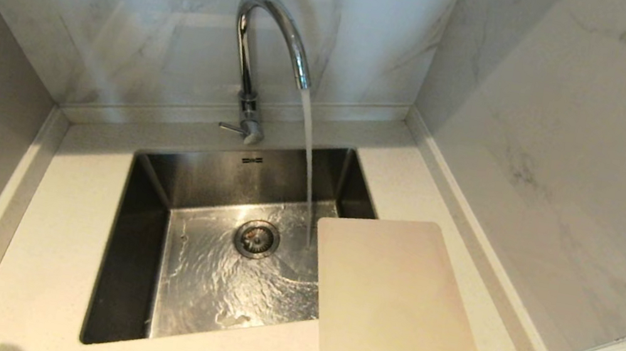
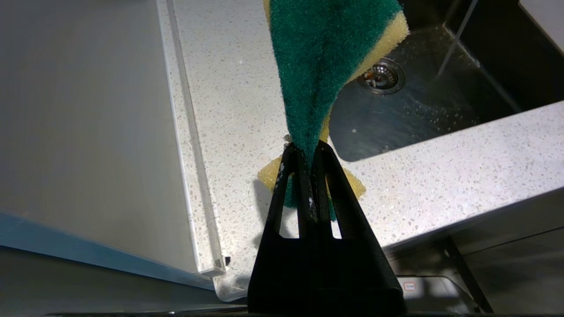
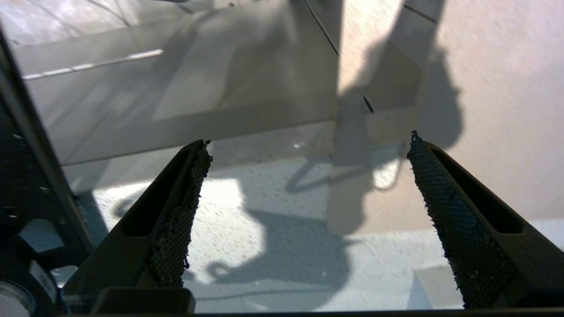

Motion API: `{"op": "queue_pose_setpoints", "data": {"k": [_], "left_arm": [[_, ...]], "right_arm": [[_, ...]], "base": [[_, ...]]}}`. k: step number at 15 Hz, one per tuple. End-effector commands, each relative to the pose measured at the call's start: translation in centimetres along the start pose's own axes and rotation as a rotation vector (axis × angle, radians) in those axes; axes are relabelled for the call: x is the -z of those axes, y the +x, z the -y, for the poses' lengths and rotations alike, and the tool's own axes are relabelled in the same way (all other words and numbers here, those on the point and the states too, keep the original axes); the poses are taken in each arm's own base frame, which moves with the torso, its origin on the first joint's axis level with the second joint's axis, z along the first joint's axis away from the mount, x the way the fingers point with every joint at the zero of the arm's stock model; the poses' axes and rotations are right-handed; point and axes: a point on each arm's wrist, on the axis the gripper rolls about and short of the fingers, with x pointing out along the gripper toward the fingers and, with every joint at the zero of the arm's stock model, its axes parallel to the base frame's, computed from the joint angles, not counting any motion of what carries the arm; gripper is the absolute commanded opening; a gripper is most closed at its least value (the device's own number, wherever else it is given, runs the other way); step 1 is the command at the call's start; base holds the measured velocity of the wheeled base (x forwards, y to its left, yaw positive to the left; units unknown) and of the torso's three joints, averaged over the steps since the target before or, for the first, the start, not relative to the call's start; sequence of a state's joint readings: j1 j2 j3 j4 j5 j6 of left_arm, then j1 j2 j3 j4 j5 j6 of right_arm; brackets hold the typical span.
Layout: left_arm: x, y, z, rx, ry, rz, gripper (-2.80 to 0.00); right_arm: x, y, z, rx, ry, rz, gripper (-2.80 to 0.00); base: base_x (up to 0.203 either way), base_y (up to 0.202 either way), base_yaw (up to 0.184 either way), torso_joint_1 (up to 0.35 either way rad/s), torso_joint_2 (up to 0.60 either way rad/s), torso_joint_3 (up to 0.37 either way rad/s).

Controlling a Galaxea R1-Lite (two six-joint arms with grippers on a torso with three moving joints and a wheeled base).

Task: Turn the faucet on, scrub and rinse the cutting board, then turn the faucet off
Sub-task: Pick up the cutting board

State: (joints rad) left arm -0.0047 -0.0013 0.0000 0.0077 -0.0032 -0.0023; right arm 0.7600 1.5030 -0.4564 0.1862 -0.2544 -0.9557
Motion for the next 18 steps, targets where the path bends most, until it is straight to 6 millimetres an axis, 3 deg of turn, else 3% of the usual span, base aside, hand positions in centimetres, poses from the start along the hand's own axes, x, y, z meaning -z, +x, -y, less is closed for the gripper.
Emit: {"op": "queue_pose_setpoints", "data": {"k": [1, 12, 18], "left_arm": [[0.0, 0.0, 0.0, 0.000, -0.001, -0.001, -2.80], [0.0, 0.0, 0.0, 0.000, -0.001, 0.000, -2.80], [0.0, 0.0, 0.0, 0.000, 0.000, -0.001, -2.80]], "right_arm": [[-0.2, 0.6, 0.0, -0.030, -0.017, -0.010, 0.00], [-1.5, 3.4, -0.3, -0.093, -0.050, -0.034, 0.00], [-1.7, 3.9, -0.2, -0.109, -0.052, -0.051, 0.00]], "base": [[0.000, 0.000, 0.000, 0.000, 0.00, 0.000], [0.000, 0.000, 0.000, 0.000, 0.00, 0.000], [0.000, 0.000, 0.000, 0.000, 0.00, 0.000]]}}
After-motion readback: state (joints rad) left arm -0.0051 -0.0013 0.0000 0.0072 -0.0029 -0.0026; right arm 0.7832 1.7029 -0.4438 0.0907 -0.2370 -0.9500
